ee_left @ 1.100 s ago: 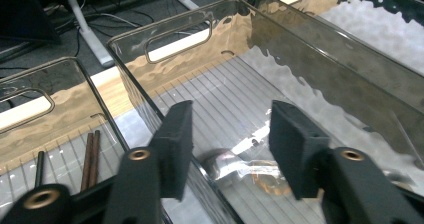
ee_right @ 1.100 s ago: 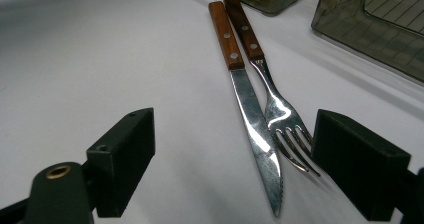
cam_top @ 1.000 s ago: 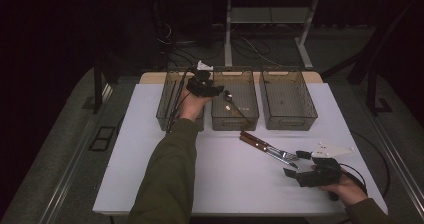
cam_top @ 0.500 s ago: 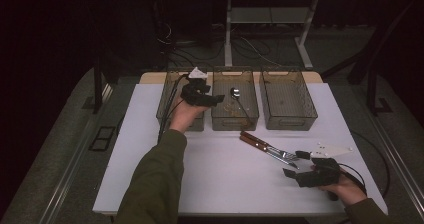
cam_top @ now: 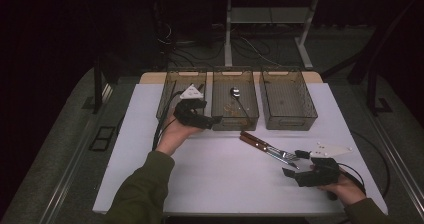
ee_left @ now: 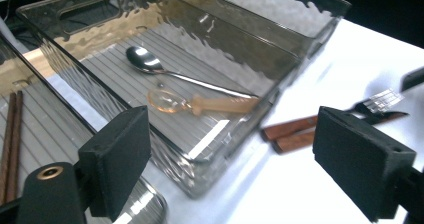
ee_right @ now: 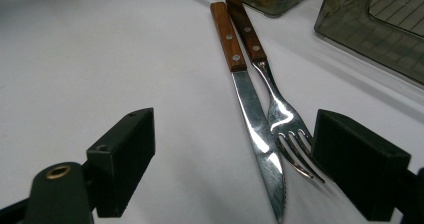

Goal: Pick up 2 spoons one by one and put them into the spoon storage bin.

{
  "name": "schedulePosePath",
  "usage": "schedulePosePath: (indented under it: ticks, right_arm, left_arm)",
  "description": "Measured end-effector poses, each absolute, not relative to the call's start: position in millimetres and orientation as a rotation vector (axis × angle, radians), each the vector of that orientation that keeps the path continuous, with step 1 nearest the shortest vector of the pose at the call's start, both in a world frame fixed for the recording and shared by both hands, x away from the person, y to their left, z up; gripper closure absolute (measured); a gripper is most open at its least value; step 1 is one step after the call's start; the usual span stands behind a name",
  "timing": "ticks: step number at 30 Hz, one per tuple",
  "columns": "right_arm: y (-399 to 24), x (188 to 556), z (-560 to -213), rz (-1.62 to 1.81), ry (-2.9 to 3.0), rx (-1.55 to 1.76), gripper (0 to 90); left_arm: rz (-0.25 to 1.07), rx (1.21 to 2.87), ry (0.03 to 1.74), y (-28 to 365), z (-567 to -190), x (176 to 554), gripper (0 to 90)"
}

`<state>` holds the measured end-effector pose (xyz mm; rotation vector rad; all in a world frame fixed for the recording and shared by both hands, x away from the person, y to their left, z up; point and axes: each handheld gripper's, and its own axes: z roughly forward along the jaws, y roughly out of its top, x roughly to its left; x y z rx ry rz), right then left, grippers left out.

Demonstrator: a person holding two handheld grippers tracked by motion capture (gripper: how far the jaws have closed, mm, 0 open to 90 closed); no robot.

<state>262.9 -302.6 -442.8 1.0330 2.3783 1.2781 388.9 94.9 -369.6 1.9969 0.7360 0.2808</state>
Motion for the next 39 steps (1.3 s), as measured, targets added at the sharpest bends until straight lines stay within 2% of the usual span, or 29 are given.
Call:
schedulePosePath:
  ticks: [10,18,28,39]
  right_arm:
    - [-302,263,-442,1.296,2.367,1.018,17.5]
    - [-302,262,-441,1.295,2.364,1.012,17.5]
    - [-302,262,-441,1.291,2.362,1.009,17.5]
    - [-302,262,-440,1.294,2.352,1.003,17.5]
  left_arm:
    - [0.285,1.976,0.724,109,-385,350,12.1]
    - [0.306,1.993,0.699,124,-403,319,6.7]
    - [0.264,1.985,0.683,143,-420,288,0.1]
    - [0.253,1.969,0.696,161,-430,269,0.0]
